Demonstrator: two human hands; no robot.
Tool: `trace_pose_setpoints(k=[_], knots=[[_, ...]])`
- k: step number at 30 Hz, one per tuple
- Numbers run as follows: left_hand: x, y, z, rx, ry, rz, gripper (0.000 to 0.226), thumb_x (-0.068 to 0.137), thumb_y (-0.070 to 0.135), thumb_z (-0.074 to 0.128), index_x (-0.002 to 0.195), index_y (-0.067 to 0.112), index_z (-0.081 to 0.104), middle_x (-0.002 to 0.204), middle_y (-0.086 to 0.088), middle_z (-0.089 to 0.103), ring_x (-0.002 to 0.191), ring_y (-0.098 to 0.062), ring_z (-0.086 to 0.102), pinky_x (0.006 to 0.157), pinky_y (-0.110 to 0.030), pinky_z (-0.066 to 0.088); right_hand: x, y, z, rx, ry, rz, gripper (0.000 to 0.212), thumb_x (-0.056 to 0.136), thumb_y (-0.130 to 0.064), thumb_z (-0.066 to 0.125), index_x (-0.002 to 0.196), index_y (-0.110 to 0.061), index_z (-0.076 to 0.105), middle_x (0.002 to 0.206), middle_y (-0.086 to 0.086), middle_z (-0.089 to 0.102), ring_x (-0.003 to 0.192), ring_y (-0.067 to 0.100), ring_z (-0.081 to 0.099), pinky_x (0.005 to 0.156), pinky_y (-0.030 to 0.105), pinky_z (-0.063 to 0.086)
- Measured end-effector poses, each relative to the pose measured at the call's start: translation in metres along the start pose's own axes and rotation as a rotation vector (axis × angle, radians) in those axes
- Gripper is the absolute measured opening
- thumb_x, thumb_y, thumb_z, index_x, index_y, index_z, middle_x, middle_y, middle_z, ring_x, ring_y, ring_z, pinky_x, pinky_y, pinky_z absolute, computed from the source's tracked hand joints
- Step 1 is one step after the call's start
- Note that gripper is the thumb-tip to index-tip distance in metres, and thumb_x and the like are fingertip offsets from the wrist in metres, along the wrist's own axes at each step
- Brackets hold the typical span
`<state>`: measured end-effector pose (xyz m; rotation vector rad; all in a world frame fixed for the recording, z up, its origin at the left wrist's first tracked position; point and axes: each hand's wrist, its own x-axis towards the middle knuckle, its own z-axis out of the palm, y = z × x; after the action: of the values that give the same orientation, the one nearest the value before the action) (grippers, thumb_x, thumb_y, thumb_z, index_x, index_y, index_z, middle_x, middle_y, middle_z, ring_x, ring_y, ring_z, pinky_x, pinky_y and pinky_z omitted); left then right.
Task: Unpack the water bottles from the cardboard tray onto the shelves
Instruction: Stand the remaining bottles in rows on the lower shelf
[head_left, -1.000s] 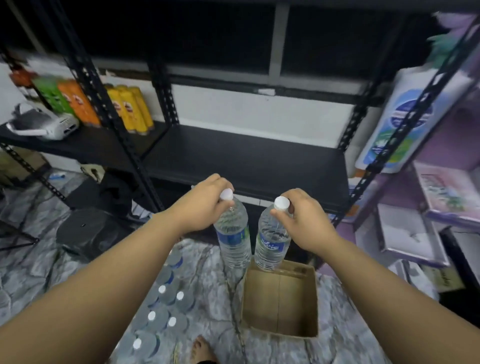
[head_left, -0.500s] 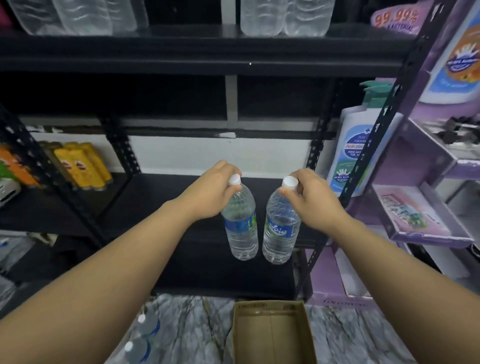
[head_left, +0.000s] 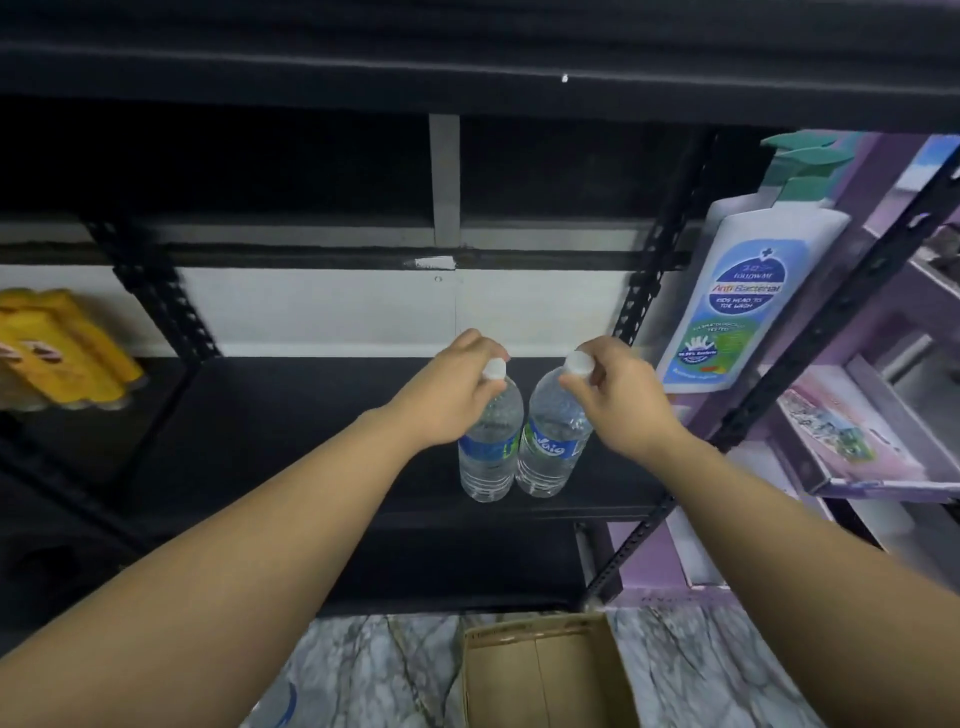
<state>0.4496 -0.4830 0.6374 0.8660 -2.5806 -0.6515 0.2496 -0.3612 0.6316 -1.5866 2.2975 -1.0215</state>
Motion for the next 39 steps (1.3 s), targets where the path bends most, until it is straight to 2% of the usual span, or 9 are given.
trace_pose_setpoints(k=[7,11,14,20,23,27,29,33,39], knots=[[0.016,-0.030,0.018,-0.141,0.114,-0.058,0.042,0.101,0.032,0.065,0.142,0.028,0.058,0.110,0.013,0.048,0.097,-0.011,0.047,0.091,-0.027,0.040,0.010,0.009,0.035,0.006,0.052,0.070,0.026,0.098,-0.035,0.068,0.119,-0.019,0.065,0.103,0.000,0.054,0.081,0.015,0.054,0.072,0.027,0.038],[0.011,-0.034,0.026,-0.215,0.061,-0.082,0.061,0.098,0.032,0.067,0.151,0.044,0.040,0.139,0.013,0.050,0.119,-0.010,0.049,0.101,-0.030,0.041,0.017,0.011,0.042,-0.007,0.081,0.096,0.034,0.099,-0.036,0.067,0.128,-0.018,0.062,0.112,-0.003,0.046,0.096,0.021,0.055,0.083,0.028,0.042],[0.004,-0.038,0.035,-0.317,-0.016,-0.098,0.081,0.096,0.029,0.069,0.154,0.058,0.021,0.157,0.014,0.043,0.133,-0.010,0.046,0.101,-0.027,0.036,0.016,0.013,0.049,0.035,0.077,0.133,0.029,0.102,-0.034,0.062,0.124,-0.017,0.057,0.102,-0.003,0.057,0.090,0.020,0.055,0.075,0.029,0.038],[0.000,-0.053,0.058,-0.354,0.051,-0.116,0.075,0.100,0.042,0.065,0.162,0.037,0.023,0.162,0.013,0.038,0.144,-0.010,0.040,0.105,-0.024,0.030,0.011,0.023,0.067,0.093,0.120,0.143,0.016,0.105,-0.041,0.056,0.113,-0.029,0.048,0.097,-0.005,0.062,0.093,0.022,0.060,0.075,0.030,0.039],[0.001,-0.062,0.073,-0.426,0.105,-0.100,0.072,0.101,0.042,0.064,0.160,0.040,0.024,0.160,0.013,0.040,0.141,-0.009,0.043,0.106,-0.026,0.035,0.006,0.033,0.081,0.182,0.157,0.083,0.038,0.102,-0.040,0.061,0.136,-0.026,0.050,0.125,-0.006,0.066,0.116,0.017,0.061,0.091,0.032,0.046],[-0.005,-0.078,0.111,-0.590,0.178,-0.121,0.070,0.099,0.048,0.063,0.156,0.050,0.023,0.149,0.016,0.053,0.126,-0.006,0.058,0.102,-0.027,0.048,-0.007,0.062,0.112,0.279,0.215,0.058,0.089,0.093,-0.051,0.071,0.162,-0.029,0.021,0.162,-0.007,0.041,0.147,0.012,0.041,0.116,0.033,0.038],[-0.014,-0.089,0.138,-0.603,0.203,-0.122,0.069,0.100,0.043,0.063,0.157,0.044,0.024,0.142,0.020,0.057,0.121,0.003,0.059,0.099,-0.023,0.048,-0.015,0.079,0.131,0.330,0.237,0.041,0.101,0.087,-0.052,0.078,0.162,-0.033,0.013,0.159,-0.009,0.045,0.143,0.009,0.048,0.115,0.035,0.042],[-0.029,-0.117,0.188,-0.536,0.246,-0.120,0.071,0.100,0.045,0.063,0.159,0.034,0.025,0.143,0.016,0.056,0.128,-0.005,0.055,0.103,-0.026,0.041,-0.026,0.109,0.165,0.362,0.315,-0.049,0.091,0.082,-0.043,0.085,0.153,-0.033,0.031,0.132,-0.023,0.062,0.117,-0.003,0.062,0.102,0.027,0.048],[-0.031,-0.135,0.225,-0.546,0.321,-0.101,0.070,0.098,0.052,0.062,0.157,0.036,0.027,0.140,0.017,0.059,0.123,-0.005,0.060,0.101,-0.027,0.043,-0.037,0.143,0.202,0.376,0.316,-0.117,0.099,0.076,-0.040,0.091,0.152,-0.039,0.028,0.132,-0.024,0.061,0.112,-0.010,0.059,0.095,0.015,0.046]])
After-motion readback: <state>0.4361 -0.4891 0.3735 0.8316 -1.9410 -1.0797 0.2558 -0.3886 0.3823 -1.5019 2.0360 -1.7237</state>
